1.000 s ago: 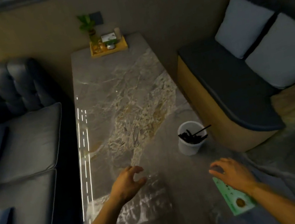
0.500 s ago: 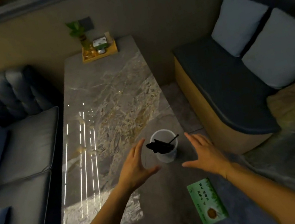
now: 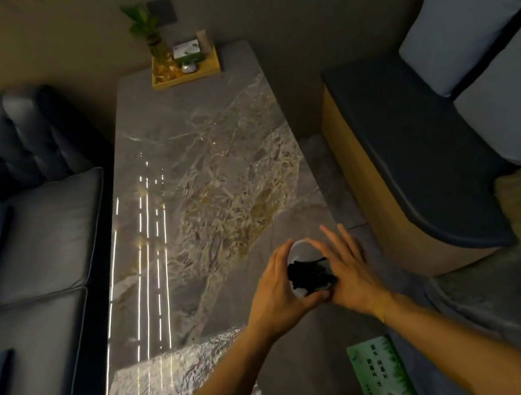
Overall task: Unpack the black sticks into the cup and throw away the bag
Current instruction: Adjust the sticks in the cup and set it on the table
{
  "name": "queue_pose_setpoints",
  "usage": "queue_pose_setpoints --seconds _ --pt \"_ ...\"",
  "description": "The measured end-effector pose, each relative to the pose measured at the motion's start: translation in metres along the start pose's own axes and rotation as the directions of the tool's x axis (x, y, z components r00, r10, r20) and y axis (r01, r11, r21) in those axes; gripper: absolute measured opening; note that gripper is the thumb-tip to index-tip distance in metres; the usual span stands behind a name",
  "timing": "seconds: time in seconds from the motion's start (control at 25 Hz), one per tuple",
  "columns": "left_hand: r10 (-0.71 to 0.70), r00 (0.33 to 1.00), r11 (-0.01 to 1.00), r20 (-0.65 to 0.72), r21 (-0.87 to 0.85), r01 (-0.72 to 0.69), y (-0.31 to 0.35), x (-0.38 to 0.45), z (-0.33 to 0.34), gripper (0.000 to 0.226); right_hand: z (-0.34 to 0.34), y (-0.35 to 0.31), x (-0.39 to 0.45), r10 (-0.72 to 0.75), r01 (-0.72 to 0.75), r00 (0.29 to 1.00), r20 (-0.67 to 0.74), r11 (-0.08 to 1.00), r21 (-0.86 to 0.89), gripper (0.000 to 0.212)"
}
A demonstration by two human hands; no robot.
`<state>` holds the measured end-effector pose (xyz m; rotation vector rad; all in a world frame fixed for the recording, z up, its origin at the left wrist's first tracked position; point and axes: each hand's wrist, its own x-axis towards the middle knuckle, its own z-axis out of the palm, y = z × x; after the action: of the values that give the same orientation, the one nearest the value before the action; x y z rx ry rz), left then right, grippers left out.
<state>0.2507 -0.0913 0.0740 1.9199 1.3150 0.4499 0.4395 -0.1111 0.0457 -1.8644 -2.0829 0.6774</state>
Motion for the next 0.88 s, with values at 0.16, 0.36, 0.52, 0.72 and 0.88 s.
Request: queue_pose_setpoints --seconds 0.16,0.36,0.52,0.72,0.88 --pt "0.015 1.000 1.000 -0.022 -0.004 -0.015 0.002 0.004 0.004 0.103 -0.004 -0.011 0.013 -0.090 0.093 0.996 0.025 0.987 -0.130 0.085" --pt "0.091 0.996 0.996 -0.022 0.008 -0.091 0.013 0.017 0.001 0.092 0.002 -0.015 0.029 -0.144 0.146 0.989 0.023 0.978 -0.152 0.072" --pt "0.118 0.993 0.990 -0.029 -0.078 -0.120 0.028 0.023 0.000 0.061 0.016 -0.011 0.033 -0.122 0.120 0.981 -0.154 0.993 -0.024 0.065" --pt "0.125 0.991 0.981 -0.044 -0.145 -0.130 0.036 0.028 -0.002 0.047 0.020 -0.019 0.038 0.082 -0.022 0.961 -0.263 0.974 0.226 0.054" --pt "0.137 0.988 0.975 -0.074 -0.166 -0.147 0.029 0.026 -0.009 0.043 0.014 -0.033 0.034 0.017 -0.032 0.949 -0.314 0.998 -0.044 0.053"
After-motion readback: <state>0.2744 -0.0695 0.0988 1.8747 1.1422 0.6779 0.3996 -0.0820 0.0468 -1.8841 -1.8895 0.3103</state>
